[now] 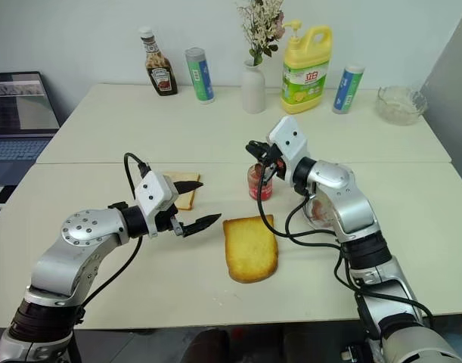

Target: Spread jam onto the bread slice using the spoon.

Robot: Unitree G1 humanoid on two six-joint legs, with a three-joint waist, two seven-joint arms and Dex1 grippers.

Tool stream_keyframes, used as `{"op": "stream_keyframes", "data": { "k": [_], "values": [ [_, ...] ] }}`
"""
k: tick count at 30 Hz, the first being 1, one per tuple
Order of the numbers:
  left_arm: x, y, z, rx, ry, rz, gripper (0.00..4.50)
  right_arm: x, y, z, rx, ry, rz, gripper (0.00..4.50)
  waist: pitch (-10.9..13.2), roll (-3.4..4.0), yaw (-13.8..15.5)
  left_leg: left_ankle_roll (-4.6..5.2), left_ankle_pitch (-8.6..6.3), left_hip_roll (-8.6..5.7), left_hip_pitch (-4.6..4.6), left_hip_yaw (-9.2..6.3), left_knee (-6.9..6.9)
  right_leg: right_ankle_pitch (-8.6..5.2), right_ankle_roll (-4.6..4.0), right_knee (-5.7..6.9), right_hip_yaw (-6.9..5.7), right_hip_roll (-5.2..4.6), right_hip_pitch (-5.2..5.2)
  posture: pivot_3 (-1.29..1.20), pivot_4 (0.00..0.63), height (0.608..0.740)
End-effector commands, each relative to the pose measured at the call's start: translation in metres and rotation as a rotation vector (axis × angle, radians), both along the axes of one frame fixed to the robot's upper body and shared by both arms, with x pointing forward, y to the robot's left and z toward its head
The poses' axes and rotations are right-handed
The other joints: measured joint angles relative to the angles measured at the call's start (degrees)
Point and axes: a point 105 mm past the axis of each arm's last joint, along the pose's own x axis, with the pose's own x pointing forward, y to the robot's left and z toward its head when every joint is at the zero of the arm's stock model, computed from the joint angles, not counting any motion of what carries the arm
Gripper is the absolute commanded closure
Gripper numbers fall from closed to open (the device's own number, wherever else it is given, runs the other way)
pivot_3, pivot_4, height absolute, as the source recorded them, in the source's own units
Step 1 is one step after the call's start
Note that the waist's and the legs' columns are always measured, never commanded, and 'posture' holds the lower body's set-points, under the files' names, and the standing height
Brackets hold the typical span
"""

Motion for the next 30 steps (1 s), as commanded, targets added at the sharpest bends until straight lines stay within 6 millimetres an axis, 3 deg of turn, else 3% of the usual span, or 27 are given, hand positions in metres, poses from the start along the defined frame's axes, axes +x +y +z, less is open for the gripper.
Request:
{"op": "stream_keyframes", "data": {
  "k": [1,15,30],
  "values": [
    [-0.001,-0.004,0.01,-0.001,-0.046,-0.021,0.0,-0.002,0.001,0.006,-0.041,-0.093,0.018,4.49,0.0,0.0,0.03,0.0,0.0,0.0,0.0,0.0,0.0,0.0,0.0,0.0,0.0,0.0,0.0,0.0,0.15,0.74],
    [0.001,-0.005,0.009,0.001,-0.045,-0.031,0.0,0.015,0.001,-0.035,-0.267,-0.164,-0.003,4.49,0.0,0.0,0.03,0.0,0.0,-0.02,0.0,0.01,0.03,0.0,0.0,0.01,0.01,-0.02,0.0,0.0,0.15,0.74],
    [0.001,-0.006,0.008,0.003,-0.046,-0.033,0.0,0.021,0.004,-0.044,-0.082,0.171,-0.065,4.49,-0.01,-0.01,0.12,-0.01,0.01,-0.01,0.06,-0.03,0.07,0.01,-0.01,0.14,-0.02,-0.02,0.05,0.0,0.15,0.74]
  ]
}}
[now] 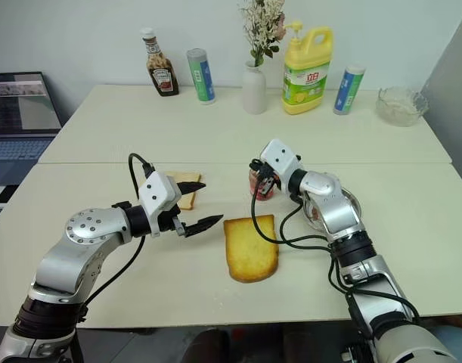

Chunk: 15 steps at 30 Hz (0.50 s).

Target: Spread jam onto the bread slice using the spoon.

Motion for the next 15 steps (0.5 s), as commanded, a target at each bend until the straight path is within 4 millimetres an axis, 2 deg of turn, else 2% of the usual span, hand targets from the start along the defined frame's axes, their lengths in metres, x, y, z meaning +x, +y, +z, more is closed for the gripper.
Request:
{"op": "stream_keyframes", "data": {
  "k": [1,15],
  "values": [
    [-0.0008,-0.0031,0.0106,-0.007,-0.051,-0.014,0.0,0.0012,0.0004,0.0002,0.049,0.073,-0.021,4.49,0.0,0.0,0.0,0.0,0.0,0.0,0.01,0.01,0.0,0.0,0.0,0.01,0.0,0.0,0.0,0.0,0.15,0.74],
    [-0.0004,-0.0037,0.0105,-0.012,-0.053,-0.011,0.0,0.0112,-0.0041,-0.0025,0.25,0.29,-0.121,4.49,-0.01,-0.01,-0.23,0.0,0.0,0.0,0.12,0.05,0.0,0.0,0.0,0.2,0.05,0.02,0.0,0.0,0.15,0.74]
  ]
}}
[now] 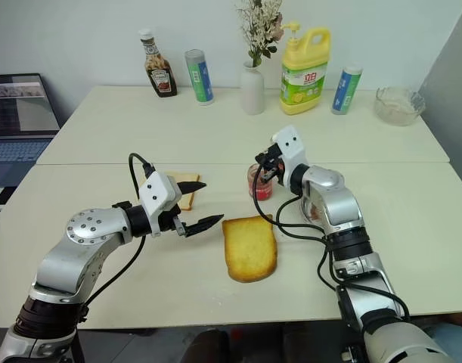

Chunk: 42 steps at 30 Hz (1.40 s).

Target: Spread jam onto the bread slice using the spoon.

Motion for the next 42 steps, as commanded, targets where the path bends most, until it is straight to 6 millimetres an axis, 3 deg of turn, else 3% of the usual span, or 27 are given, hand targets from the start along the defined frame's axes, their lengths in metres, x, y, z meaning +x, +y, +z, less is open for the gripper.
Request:
{"op": "stream_keyframes", "data": {
  "k": [1,16,29,42],
  "values": [
    [-0.001,-0.003,0.011,-0.006,-0.052,-0.01,0.0,0.0,0.004,-0.006,0.05,0.077,-0.003,4.49,0.0,0.0,-0.1,0.0,0.0,0.0,0.03,0.01,0.0,0.0,0.0,0.03,0.01,0.0,0.0,0.0,0.15,0.74],
    [0.0,-0.003,0.011,-0.006,-0.055,-0.006,0.0,0.007,0.0,-0.002,0.224,0.195,-0.064,4.49,0.0,0.0,-0.3,0.0,0.0,0.0,0.15,0.04,-0.01,0.0,0.0,0.16,0.06,0.03,0.05,0.0,0.15,0.74],
    [0.001,-0.004,0.011,-0.007,-0.056,-0.009,0.0,0.008,0.001,0.026,0.403,0.24,-0.06,4.49,0.01,0.01,-0.32,0.0,0.0,0.0,0.11,0.05,-0.04,-0.01,0.0,0.11,0.07,0.03,0.03,0.0,0.15,0.74],
    [0.001,-0.004,0.01,-0.011,-0.052,-0.005,0.0,0.008,-0.002,0.038,0.454,0.236,-0.068,4.49,0.01,0.01,-0.34,0.0,0.0,0.01,0.1,0.06,-0.06,-0.01,0.0,0.07,0.07,0.04,0.02,0.0,0.15,0.74]
  ]
}}
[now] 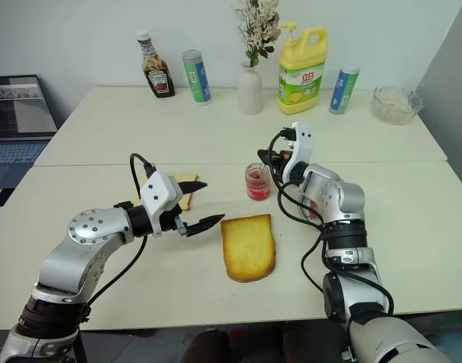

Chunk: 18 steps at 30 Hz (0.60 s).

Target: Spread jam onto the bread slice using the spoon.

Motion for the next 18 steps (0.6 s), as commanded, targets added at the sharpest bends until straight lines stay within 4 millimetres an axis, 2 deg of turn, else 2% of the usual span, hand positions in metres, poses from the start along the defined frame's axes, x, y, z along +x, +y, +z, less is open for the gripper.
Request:
{"op": "stream_keyframes", "data": {
  "k": [1,18],
  "values": [
    [0.0,-0.003,0.01,-0.006,-0.05,-0.006,0.0,-0.002,0.004,0.034,0.062,-0.086,0.018,4.49,0.0,0.0,0.0,0.0,0.0,0.0,0.0,0.0,0.0,0.0,0.0,0.0,0.0,0.0,0.0,0.0,0.15,0.74],
    [0.0,-0.004,0.009,-0.004,-0.052,-0.011,0.0,0.0,-0.009,0.047,0.162,-0.046,-0.018,4.49,0.0,0.0,0.0,0.0,0.0,0.0,-0.04,-0.01,-0.01,0.0,0.0,-0.05,-0.01,0.0,-0.01,0.0,0.15,0.74]
  ]
}}
